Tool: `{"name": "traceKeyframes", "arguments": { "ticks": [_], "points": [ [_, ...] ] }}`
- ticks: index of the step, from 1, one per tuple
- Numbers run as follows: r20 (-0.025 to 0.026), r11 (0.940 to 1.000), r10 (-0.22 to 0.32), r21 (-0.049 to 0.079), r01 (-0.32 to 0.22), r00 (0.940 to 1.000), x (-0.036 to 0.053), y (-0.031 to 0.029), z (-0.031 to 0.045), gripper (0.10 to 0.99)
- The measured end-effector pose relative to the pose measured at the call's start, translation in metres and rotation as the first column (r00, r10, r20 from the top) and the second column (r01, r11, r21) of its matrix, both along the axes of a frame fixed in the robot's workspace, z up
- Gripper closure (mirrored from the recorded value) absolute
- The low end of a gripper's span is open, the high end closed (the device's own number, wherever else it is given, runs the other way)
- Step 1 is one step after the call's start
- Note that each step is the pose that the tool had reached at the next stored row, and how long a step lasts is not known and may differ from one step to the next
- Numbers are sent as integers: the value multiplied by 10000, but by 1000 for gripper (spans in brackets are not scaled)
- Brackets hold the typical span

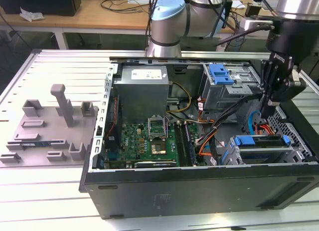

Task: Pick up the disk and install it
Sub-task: 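Insert the second disk wire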

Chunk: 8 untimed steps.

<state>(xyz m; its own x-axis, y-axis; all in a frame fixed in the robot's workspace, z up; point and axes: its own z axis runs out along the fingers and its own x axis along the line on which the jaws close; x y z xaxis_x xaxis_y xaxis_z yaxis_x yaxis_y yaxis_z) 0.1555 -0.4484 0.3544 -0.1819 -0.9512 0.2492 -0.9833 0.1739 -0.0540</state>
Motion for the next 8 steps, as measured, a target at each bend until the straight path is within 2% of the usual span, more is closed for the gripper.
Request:
{"name": "traceKeyframes", "arguments": {
  "ticks": [3, 4, 6, 7, 8],
  "points": [
    [0, 9997, 0, 247, 0, 10000, -5, -66, 10, 922],
    [0, 9993, 0, 366, 0, 10000, -10, -88, 11, 922],
    [0, 9973, 0, 729, 0, 10000, -29, -150, 12, 922],
    [0, 9963, 1, 865, -1, 10000, -53, -178, 13, 922],
    [0, 9955, 2, 946, -2, 10000, -80, -211, 13, 922]
  ]
}}
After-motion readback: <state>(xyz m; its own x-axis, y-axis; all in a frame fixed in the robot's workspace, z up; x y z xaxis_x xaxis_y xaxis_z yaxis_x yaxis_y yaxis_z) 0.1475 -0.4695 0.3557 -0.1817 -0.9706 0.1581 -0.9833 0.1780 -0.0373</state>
